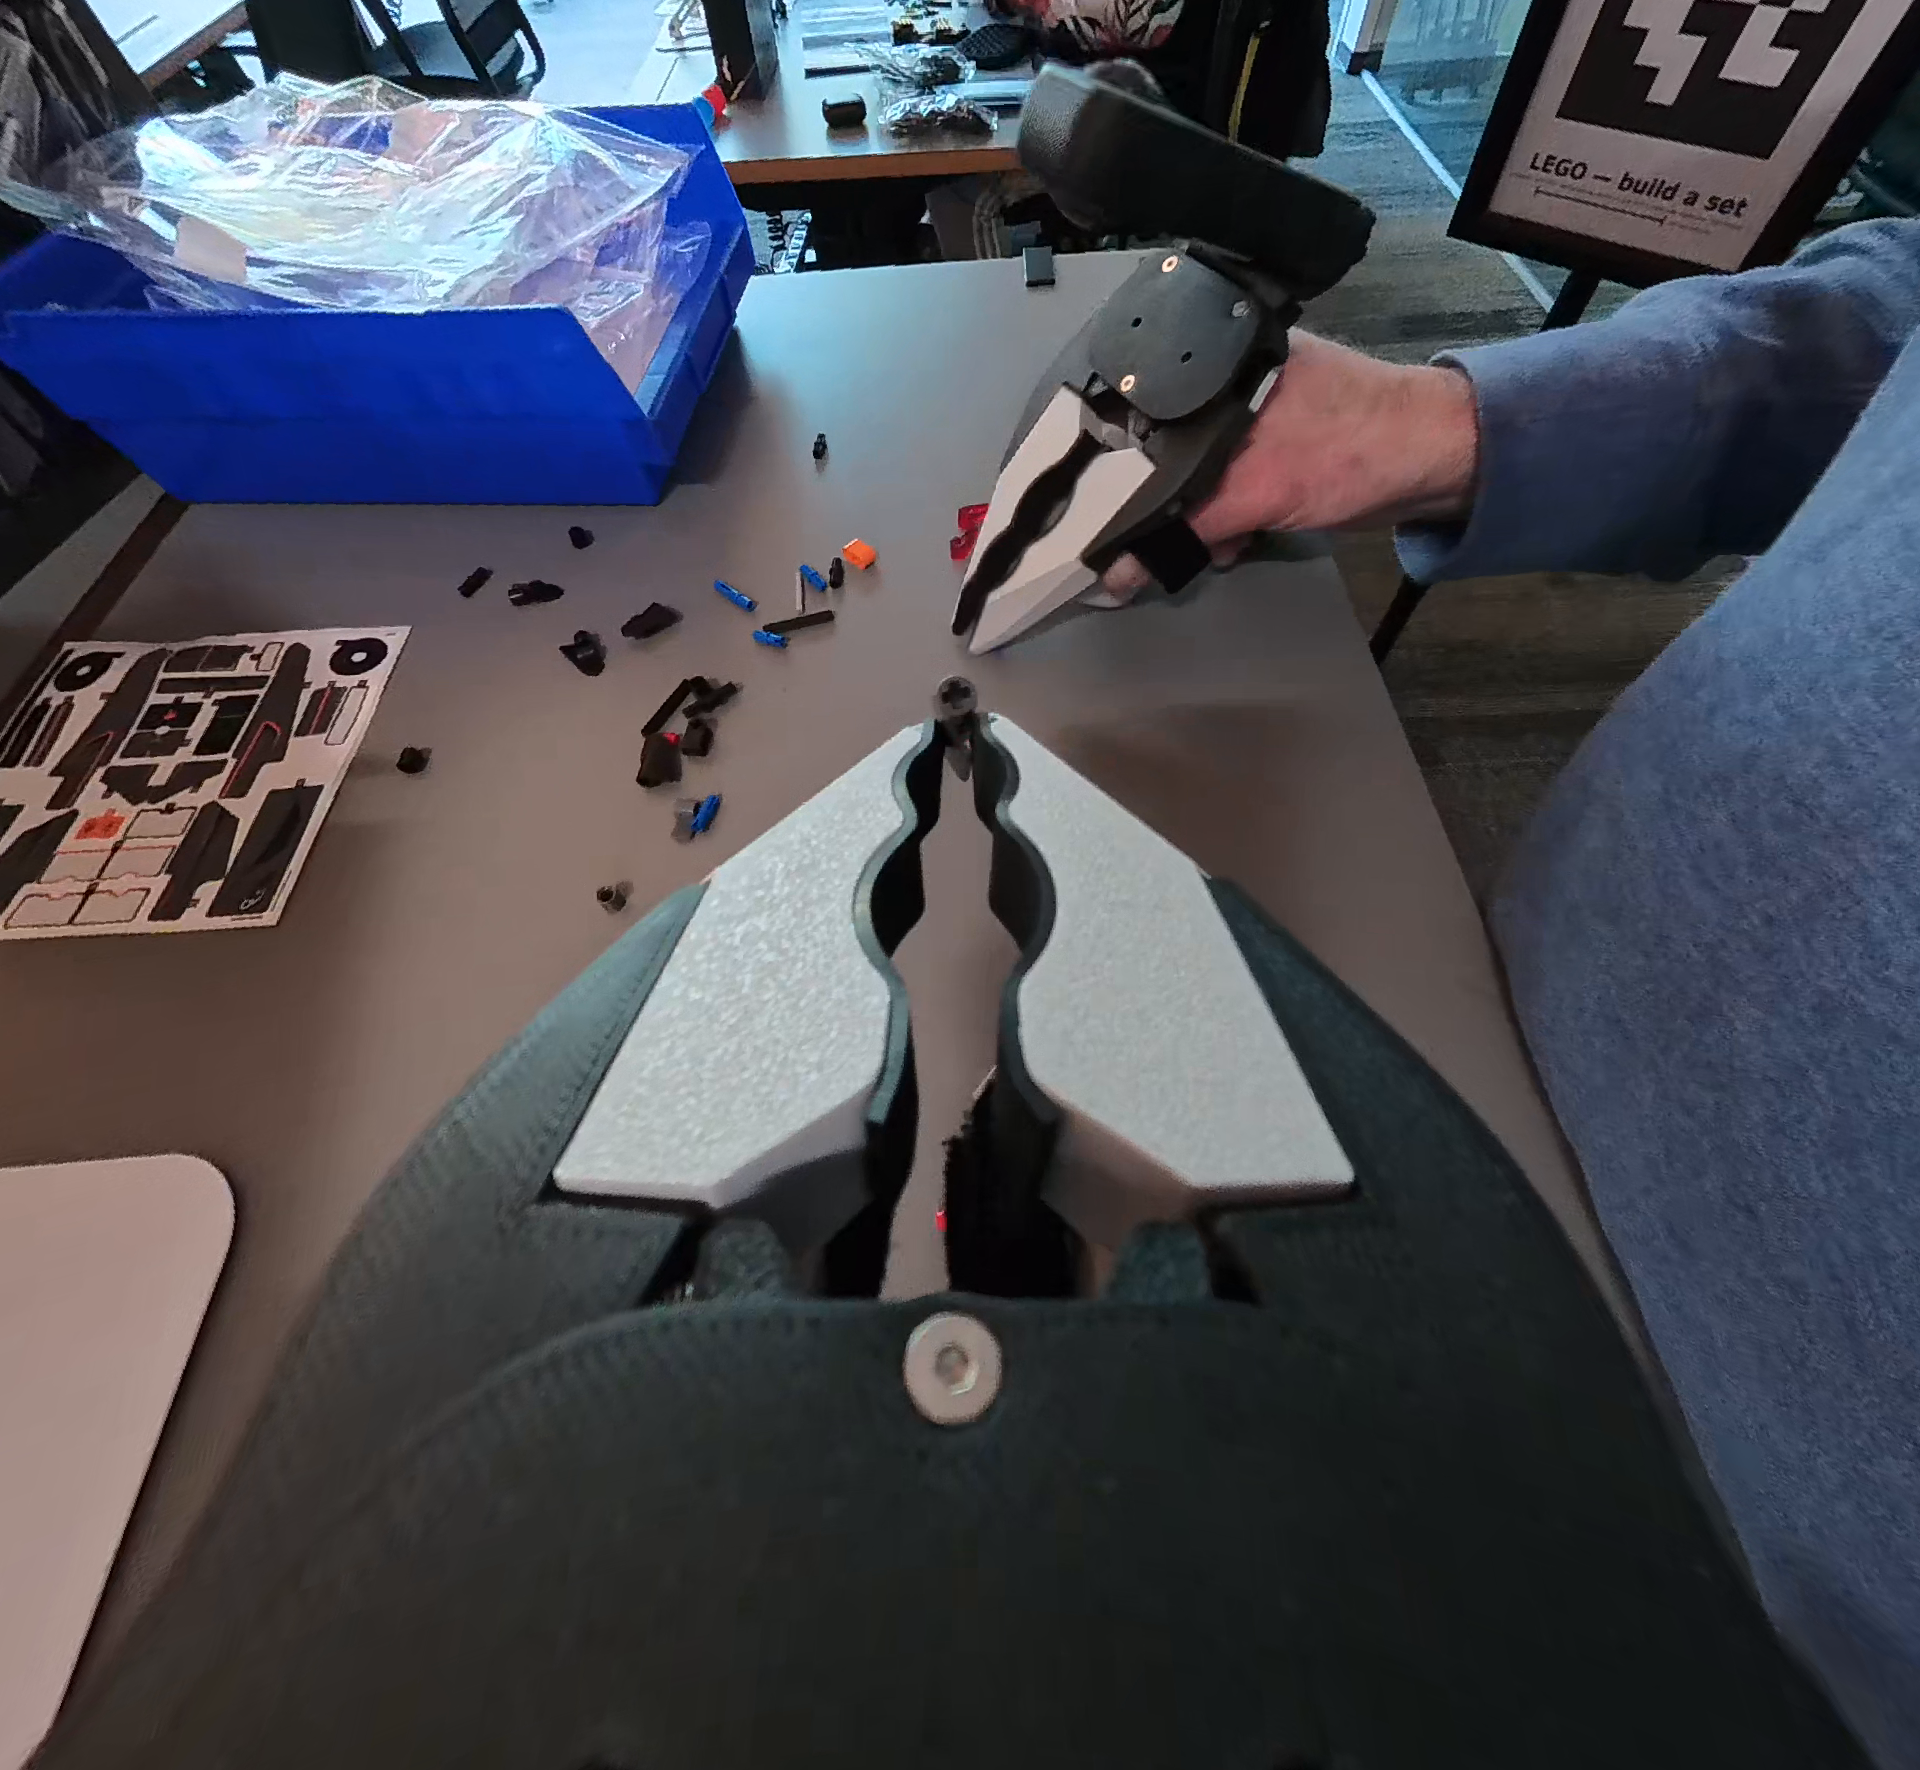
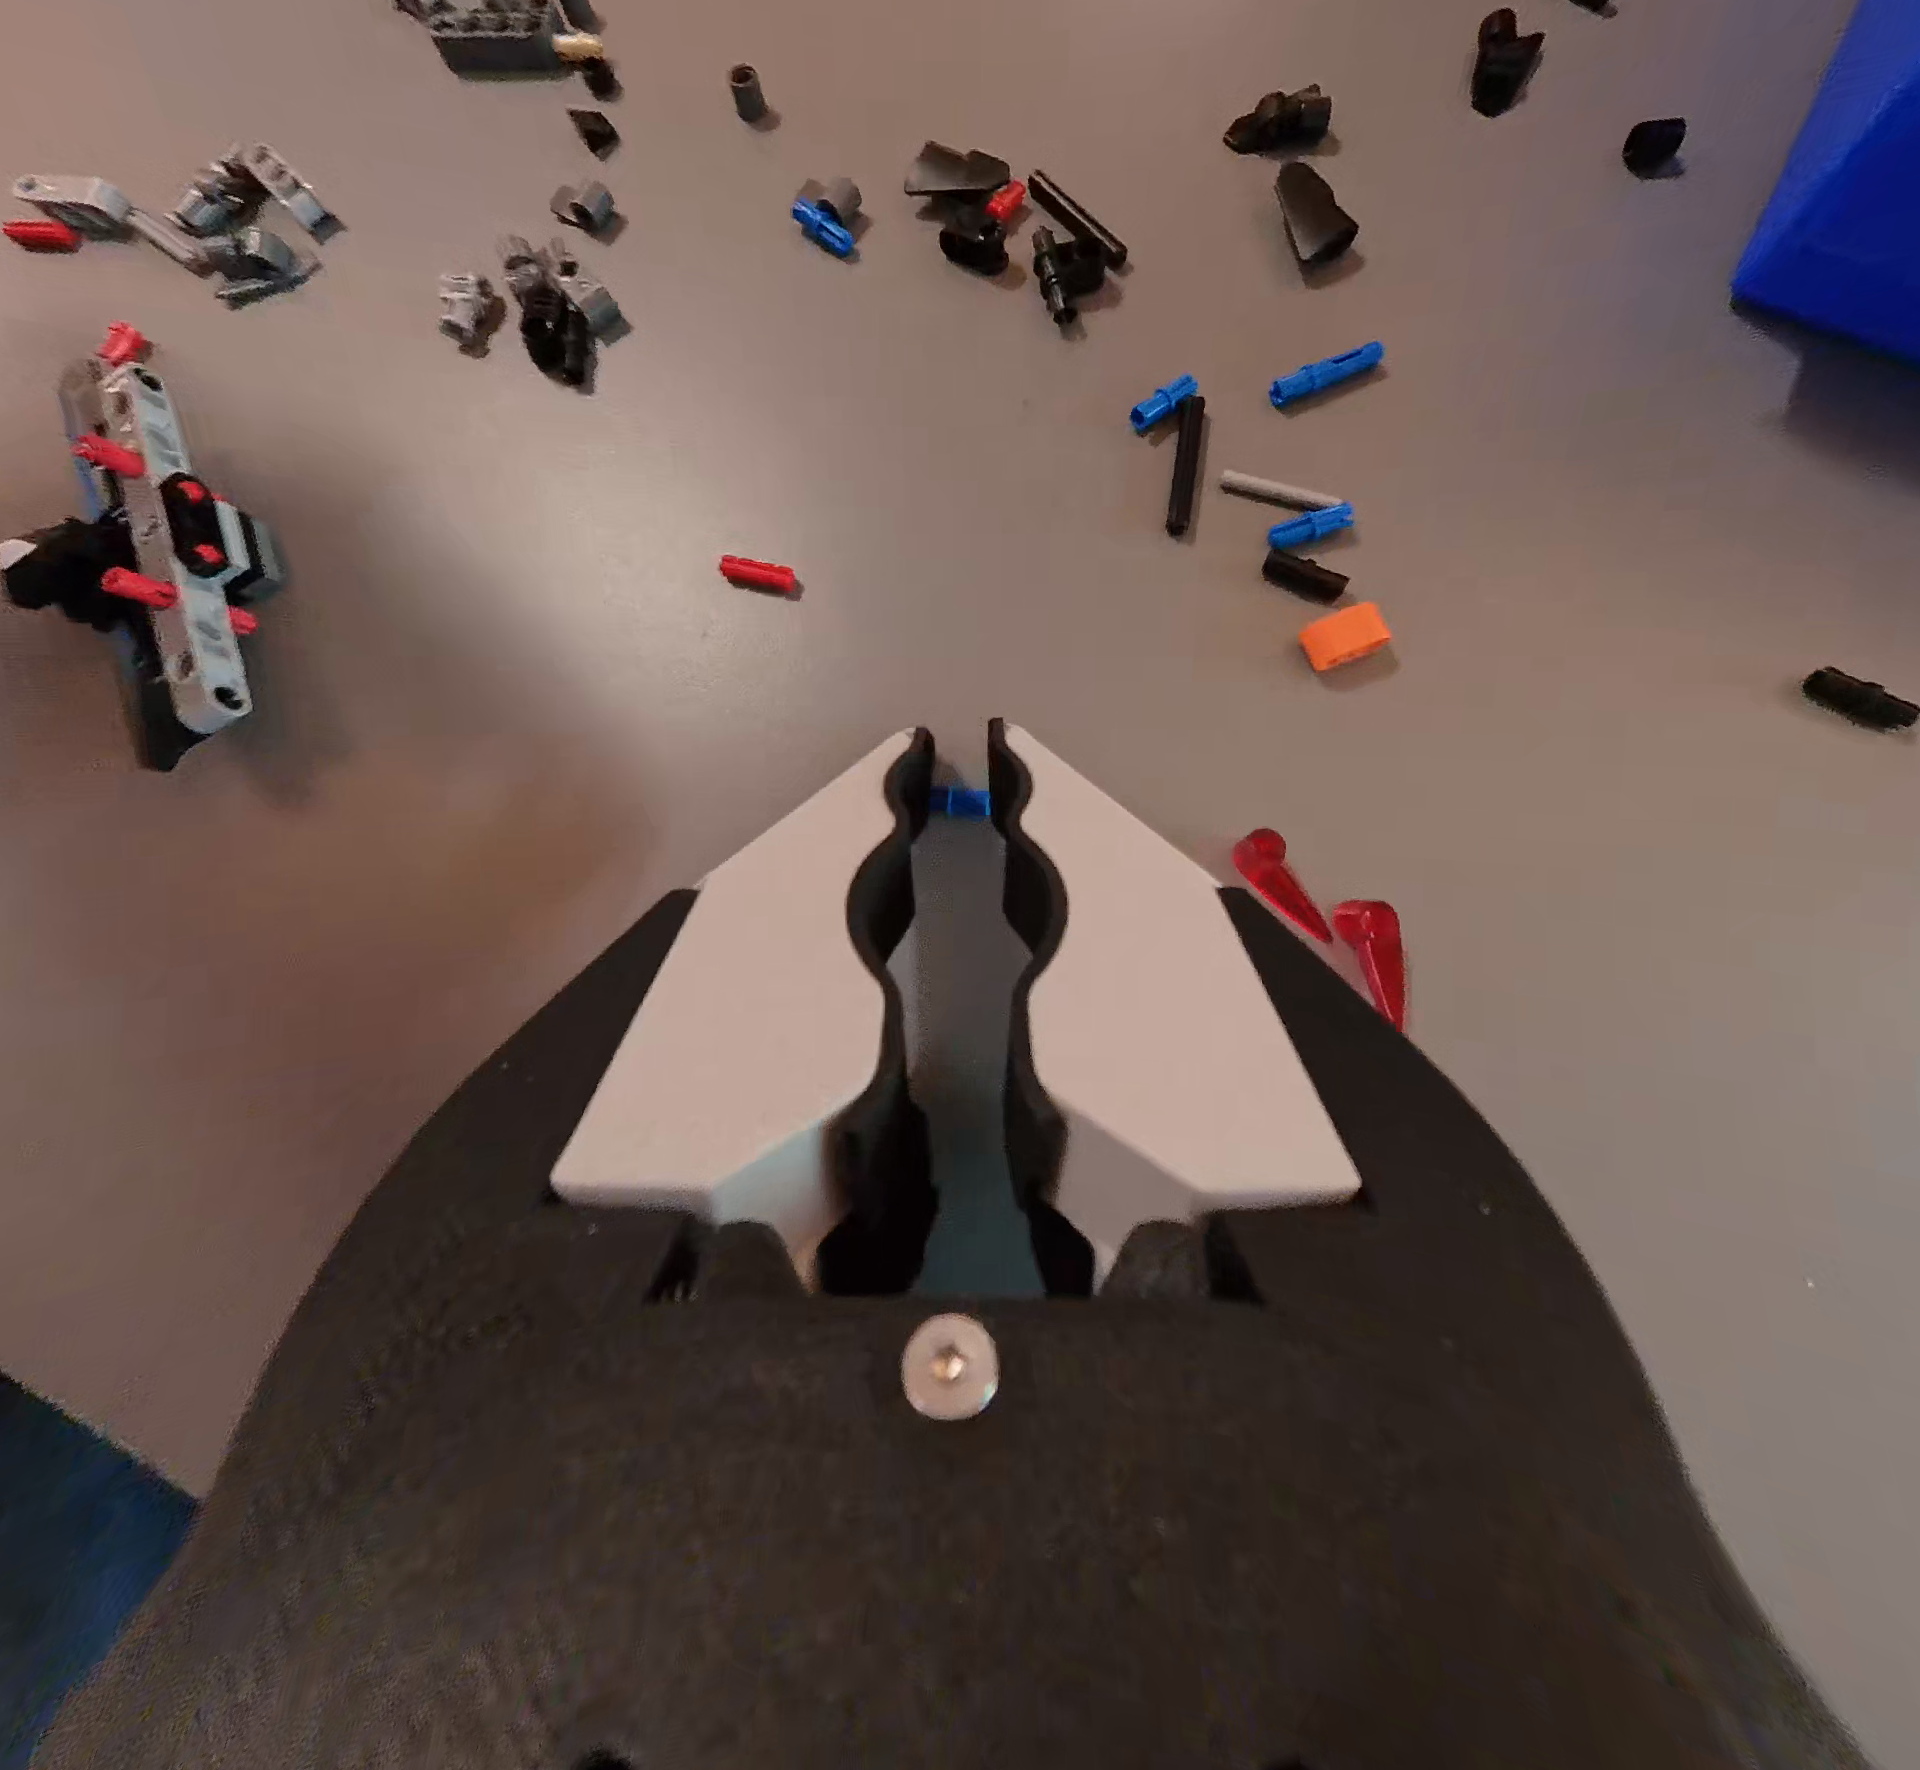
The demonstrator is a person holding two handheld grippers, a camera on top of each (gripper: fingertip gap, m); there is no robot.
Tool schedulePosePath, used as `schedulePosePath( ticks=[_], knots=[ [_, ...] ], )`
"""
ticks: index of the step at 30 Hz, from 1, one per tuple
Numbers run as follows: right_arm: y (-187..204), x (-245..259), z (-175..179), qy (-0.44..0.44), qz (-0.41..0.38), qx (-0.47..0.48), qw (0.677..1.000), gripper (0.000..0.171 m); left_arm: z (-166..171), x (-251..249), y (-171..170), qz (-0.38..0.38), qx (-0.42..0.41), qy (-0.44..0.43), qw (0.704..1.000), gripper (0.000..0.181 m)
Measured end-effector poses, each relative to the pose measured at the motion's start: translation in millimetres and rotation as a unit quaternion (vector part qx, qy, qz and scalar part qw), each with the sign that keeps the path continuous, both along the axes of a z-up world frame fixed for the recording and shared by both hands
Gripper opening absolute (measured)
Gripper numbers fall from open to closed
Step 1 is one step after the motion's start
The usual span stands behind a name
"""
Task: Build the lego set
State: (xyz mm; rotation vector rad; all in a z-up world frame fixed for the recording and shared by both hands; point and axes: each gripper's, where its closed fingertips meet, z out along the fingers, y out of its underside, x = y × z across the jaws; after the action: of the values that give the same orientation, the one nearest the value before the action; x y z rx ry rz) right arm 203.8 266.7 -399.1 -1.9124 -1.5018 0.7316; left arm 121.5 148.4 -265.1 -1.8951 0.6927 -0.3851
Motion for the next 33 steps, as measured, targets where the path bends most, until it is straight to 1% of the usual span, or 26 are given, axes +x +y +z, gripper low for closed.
schedulePosePath(
  ticks=[1,5,7,12,15,17,21,23,26,33],
  knots=[
    [-1.5,3.5,3.4,0.008,0.000,0.001,1.000,0.010,0.2,0.3,0.0,-0.001,0.000,0.000,1.000,0.004],
    [-5.3,27.1,11.9,0.026,0.007,-0.006,1.000,0.016,1.3,-0.3,-1.3,-0.003,-0.001,-0.004,1.000,0.004],
    [-6.3,32.7,14.1,0.026,0.035,-0.001,0.999,0.017,-0.2,-0.1,-1.6,-0.006,-0.003,-0.008,1.000,0.004],
    [-2.2,32.8,17.2,0.006,0.163,0.028,0.986,0.019,-2.6,6.9,0.9,-0.020,-0.007,-0.009,1.000,0.004],
    [-1.1,31.1,13.4,-0.014,0.255,0.049,0.966,0.020,-4.0,12.7,1.5,-0.031,-0.011,-0.003,0.999,0.004],
    [-3.4,30.5,6.7,-0.034,0.309,0.047,0.949,0.021,-4.7,15.8,1.3,-0.035,-0.013,-0.002,0.999,0.004],
    [-7.1,30.5,-2.7,-0.065,0.380,0.043,0.922,0.014,-7.7,18.8,0.8,-0.034,-0.019,0.002,0.999,0.004],
    [-7.8,32.0,-3.0,-0.067,0.397,0.037,0.915,0.011,-8.6,19.0,1.0,-0.029,-0.020,0.003,0.999,0.004],
    [-9.8,33.2,-3.2,-0.056,0.404,0.020,0.913,0.001,-9.4,19.6,2.5,-0.022,-0.020,0.001,1.000,0.004],
    [-10.5,31.3,-2.9,-0.038,0.392,0.006,0.919,0.001,-16.3,25.5,10.7,-0.018,-0.028,0.004,0.999,0.004]
  ],
)
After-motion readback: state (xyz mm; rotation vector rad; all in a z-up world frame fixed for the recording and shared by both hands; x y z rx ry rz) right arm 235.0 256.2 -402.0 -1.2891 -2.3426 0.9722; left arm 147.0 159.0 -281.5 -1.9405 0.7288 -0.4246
